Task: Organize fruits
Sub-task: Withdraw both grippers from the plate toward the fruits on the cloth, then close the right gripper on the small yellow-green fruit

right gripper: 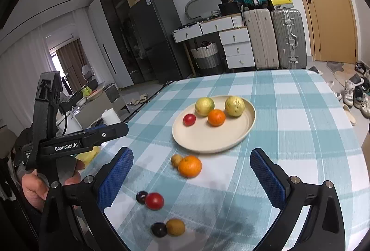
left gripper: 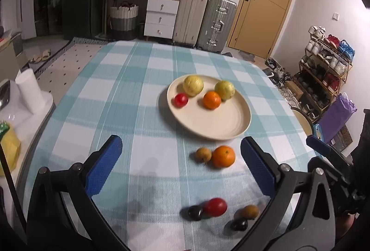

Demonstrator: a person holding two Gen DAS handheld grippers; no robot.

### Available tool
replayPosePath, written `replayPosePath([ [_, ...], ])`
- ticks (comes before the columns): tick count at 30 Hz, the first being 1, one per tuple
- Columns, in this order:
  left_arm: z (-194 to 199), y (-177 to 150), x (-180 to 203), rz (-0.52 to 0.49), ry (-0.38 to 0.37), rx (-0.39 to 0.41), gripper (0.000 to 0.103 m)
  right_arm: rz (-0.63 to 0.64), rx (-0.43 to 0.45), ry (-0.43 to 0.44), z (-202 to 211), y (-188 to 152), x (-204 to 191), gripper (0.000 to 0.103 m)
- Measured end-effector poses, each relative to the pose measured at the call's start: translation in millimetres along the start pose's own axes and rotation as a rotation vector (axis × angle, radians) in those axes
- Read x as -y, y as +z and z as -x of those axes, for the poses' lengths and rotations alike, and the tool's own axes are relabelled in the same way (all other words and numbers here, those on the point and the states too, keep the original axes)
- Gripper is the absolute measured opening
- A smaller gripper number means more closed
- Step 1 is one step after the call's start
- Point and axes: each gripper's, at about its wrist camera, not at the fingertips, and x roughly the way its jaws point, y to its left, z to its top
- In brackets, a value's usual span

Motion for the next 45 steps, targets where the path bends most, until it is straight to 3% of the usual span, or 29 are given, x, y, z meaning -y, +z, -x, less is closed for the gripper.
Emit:
replayPosePath([
  [16,-11.7,-51.2,-21.9,0.063,-0.019,-0.072,0.102,-0.013,-0.173,0.073,-19.1,-51.5,-11.0,0.101],
  [20,-15.1,-59.0,-30.2,0.089,-0.014,-0.093,0.102,-0.031,-0.228,0.082,-31.4,-63.8,-10.8,0.087],
  [23,-15.6,-63.2,-37.3,0.103,-0.006,-0.098,0.102,-0.06,-0.257,0.079,-38.3,-70.4,-7.0,0.083],
  [38,-21.4,-66.6,-41.6,0.123,-0.009,-0.121,0.102,-0.093,-0.315,0.131,-50.4,-86.5,-7.2,0.037],
  [42,-22.0,-66.5,-43.2,0.132,-0.007,-0.121,0.102,-0.109,-0.31,0.141,-51.1,-86.6,-5.4,0.036],
  [45,-21.2,-67.0,-43.3,0.13,-0.005,-0.123,0.102,-0.13,-0.298,0.143,-48.7,-86.1,-1.1,0.027],
])
